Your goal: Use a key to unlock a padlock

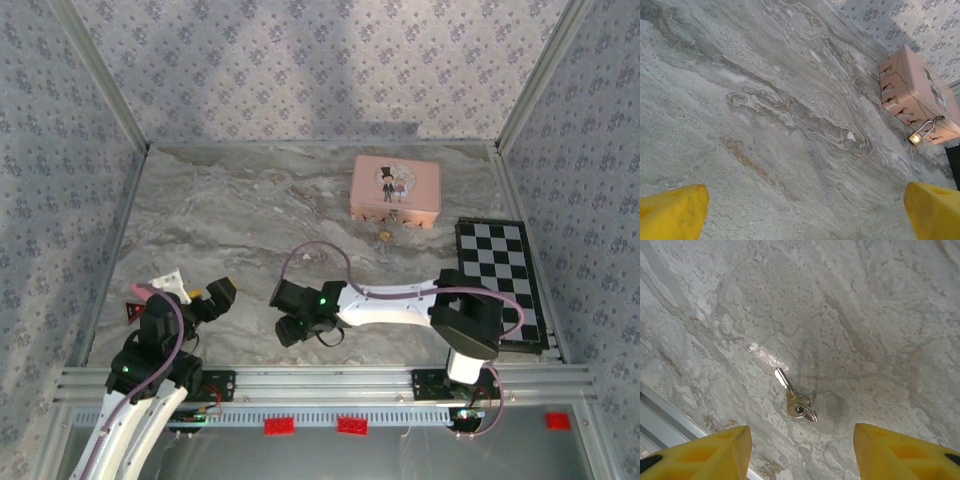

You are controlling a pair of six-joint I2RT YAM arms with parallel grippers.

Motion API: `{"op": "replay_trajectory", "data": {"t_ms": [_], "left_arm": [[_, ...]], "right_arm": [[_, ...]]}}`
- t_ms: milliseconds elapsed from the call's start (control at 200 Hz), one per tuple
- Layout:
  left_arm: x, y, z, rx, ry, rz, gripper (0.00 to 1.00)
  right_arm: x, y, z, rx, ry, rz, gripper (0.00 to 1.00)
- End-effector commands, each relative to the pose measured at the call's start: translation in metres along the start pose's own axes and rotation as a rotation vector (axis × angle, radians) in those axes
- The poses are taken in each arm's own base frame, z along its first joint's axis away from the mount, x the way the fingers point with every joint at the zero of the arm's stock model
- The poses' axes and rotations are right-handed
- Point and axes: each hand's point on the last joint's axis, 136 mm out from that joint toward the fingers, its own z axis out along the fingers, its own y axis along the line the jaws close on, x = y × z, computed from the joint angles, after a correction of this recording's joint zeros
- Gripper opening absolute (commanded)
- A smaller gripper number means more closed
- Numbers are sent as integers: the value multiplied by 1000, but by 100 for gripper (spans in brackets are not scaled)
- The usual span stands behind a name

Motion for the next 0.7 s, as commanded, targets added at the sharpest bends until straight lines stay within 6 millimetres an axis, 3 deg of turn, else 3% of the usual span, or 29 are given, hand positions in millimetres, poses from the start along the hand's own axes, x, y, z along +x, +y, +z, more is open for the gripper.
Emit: {"op": "replay_trajectory", "data": {"t_ms": [0,185,220,695], "left_arm": [[4,2,1,1,8,-8,100],[7,3,2,4,14,-6,100],[7,3,2,6,15,-7,100],[10,4,5,8,22,3,100]], "right_arm": [[7,2,7,9,63,5,54],[14,-4,18,31,113,15,47],[5,4,15,15,94,16,47],[7,-4,24,54,121,53,36]]}}
